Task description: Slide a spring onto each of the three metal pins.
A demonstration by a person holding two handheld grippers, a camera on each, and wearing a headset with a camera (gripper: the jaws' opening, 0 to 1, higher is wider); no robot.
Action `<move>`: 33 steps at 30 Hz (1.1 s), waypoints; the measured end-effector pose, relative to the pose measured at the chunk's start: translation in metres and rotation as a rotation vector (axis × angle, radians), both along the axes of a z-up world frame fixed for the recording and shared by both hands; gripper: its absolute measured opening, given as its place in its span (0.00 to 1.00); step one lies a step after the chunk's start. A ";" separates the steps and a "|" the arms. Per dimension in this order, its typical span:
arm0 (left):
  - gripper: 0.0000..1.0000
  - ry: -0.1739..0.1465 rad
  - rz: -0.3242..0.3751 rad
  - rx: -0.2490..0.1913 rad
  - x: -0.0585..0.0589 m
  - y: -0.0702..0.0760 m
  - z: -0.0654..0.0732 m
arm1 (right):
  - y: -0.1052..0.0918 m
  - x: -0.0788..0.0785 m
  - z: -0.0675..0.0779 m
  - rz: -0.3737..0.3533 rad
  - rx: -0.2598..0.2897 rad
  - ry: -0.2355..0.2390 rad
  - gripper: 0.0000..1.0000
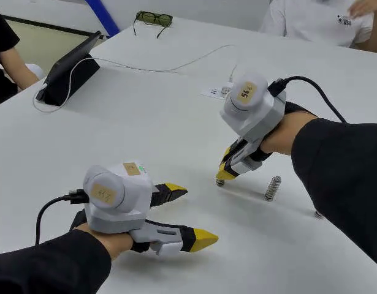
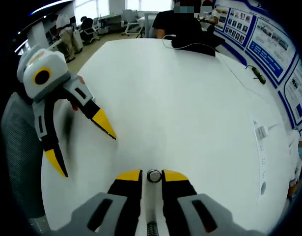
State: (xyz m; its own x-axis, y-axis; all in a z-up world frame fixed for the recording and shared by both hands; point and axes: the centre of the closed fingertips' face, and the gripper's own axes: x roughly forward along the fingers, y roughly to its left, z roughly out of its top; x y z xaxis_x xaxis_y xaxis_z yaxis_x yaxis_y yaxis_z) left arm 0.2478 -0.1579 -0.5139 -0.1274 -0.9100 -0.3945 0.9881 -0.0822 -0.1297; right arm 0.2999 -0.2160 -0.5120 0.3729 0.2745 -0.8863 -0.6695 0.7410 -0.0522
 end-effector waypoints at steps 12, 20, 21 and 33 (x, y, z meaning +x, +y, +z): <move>0.67 -0.014 -0.009 -0.003 0.001 -0.003 0.006 | -0.012 -0.008 0.014 -0.040 0.013 -0.040 0.25; 0.68 -0.014 -0.012 -0.005 -0.001 -0.006 0.007 | -0.026 -0.022 0.025 -0.080 0.018 -0.067 0.29; 0.68 -0.016 -0.014 -0.003 -0.001 -0.006 0.008 | -0.028 -0.025 0.027 -0.085 0.021 -0.069 0.29; 0.68 -0.029 -0.025 -0.006 0.001 -0.011 0.015 | -0.053 -0.048 0.038 -0.173 0.036 -0.121 0.35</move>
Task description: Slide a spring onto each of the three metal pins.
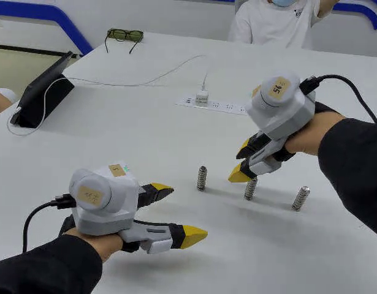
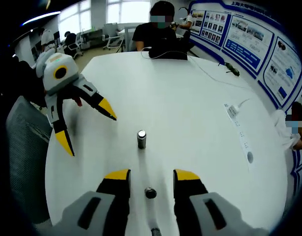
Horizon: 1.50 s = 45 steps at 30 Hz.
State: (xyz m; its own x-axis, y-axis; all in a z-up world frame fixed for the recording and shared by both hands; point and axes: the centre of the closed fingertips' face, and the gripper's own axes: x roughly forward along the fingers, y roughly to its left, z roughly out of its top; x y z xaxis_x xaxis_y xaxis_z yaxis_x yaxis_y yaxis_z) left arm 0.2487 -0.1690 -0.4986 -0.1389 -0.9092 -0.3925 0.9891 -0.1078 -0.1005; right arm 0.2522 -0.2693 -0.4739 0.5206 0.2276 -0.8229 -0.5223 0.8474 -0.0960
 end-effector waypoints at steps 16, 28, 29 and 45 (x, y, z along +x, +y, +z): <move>0.70 -0.006 -0.011 -0.002 0.000 -0.004 0.005 | -0.030 -0.032 0.016 -0.139 0.038 -0.111 0.44; 0.71 -0.010 -0.010 -0.003 0.001 -0.006 0.010 | -0.050 -0.065 0.032 -0.247 0.062 -0.236 0.48; 0.71 -0.011 -0.010 -0.002 0.001 -0.006 0.010 | -0.051 -0.068 0.033 -0.253 0.061 -0.244 0.48; 0.73 -0.015 -0.007 -0.011 -0.004 -0.005 0.015 | -0.056 -0.112 0.021 -0.364 0.118 -0.341 0.54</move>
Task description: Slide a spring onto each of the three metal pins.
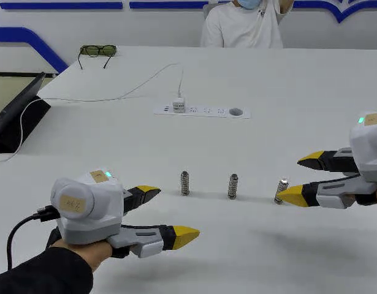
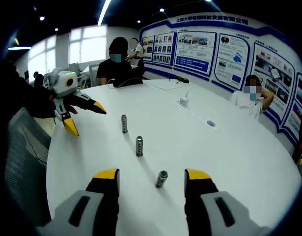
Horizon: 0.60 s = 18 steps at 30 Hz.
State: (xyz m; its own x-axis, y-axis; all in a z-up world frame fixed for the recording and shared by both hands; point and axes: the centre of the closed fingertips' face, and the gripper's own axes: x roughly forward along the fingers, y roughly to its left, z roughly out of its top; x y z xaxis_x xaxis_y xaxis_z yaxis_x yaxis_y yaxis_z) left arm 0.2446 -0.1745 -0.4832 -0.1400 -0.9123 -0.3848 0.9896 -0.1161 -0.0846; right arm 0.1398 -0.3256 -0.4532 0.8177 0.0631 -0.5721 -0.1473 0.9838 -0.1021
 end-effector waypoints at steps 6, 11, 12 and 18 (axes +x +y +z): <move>0.73 0.001 0.004 -0.002 0.000 0.001 0.001 | 0.004 -0.015 -0.008 -0.022 0.017 -0.022 0.55; 0.73 0.003 0.005 -0.001 0.000 0.002 0.000 | 0.007 -0.023 -0.012 -0.038 0.036 -0.043 0.56; 0.73 0.004 0.005 -0.001 0.000 0.002 0.000 | 0.007 -0.024 -0.013 -0.040 0.034 -0.046 0.56; 0.74 0.008 0.000 -0.009 -0.002 0.000 0.001 | 0.011 -0.030 -0.016 -0.054 0.039 -0.068 0.58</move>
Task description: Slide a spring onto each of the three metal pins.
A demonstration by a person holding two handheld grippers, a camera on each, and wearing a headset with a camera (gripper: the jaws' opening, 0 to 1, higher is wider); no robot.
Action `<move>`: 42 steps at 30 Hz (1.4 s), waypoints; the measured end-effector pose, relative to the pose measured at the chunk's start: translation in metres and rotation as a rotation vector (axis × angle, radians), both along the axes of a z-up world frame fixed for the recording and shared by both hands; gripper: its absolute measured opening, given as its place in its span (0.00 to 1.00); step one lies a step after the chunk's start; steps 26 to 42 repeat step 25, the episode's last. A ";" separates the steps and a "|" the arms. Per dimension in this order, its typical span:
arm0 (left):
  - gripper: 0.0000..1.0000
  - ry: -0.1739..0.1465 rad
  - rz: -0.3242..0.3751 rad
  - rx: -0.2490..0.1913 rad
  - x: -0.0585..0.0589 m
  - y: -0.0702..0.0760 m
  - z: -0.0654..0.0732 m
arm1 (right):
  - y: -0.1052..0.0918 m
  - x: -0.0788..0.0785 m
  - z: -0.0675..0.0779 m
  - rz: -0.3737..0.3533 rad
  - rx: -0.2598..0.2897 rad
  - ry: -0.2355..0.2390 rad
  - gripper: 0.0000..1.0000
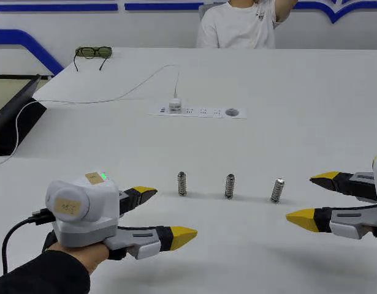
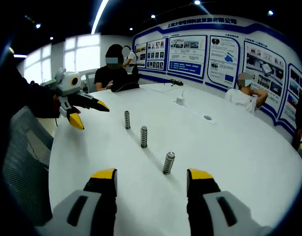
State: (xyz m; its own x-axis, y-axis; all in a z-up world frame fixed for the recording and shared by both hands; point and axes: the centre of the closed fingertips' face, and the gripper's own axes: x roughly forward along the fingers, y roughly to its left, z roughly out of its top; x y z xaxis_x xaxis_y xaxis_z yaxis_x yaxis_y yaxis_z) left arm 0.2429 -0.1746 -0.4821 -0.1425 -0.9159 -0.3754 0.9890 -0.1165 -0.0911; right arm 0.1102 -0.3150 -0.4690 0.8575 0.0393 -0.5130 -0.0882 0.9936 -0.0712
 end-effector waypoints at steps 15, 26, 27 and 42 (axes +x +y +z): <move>0.74 0.006 0.003 -0.007 0.004 0.001 0.001 | -0.001 -0.003 -0.004 -0.047 0.040 -0.040 0.59; 0.74 0.004 -0.002 -0.003 0.002 0.000 0.001 | -0.001 -0.003 -0.003 -0.049 0.044 -0.047 0.59; 0.74 0.004 -0.002 -0.003 0.002 0.000 0.001 | -0.001 -0.003 -0.003 -0.049 0.044 -0.047 0.59; 0.74 0.004 -0.002 -0.003 0.002 0.000 0.001 | -0.001 -0.003 -0.003 -0.049 0.044 -0.047 0.59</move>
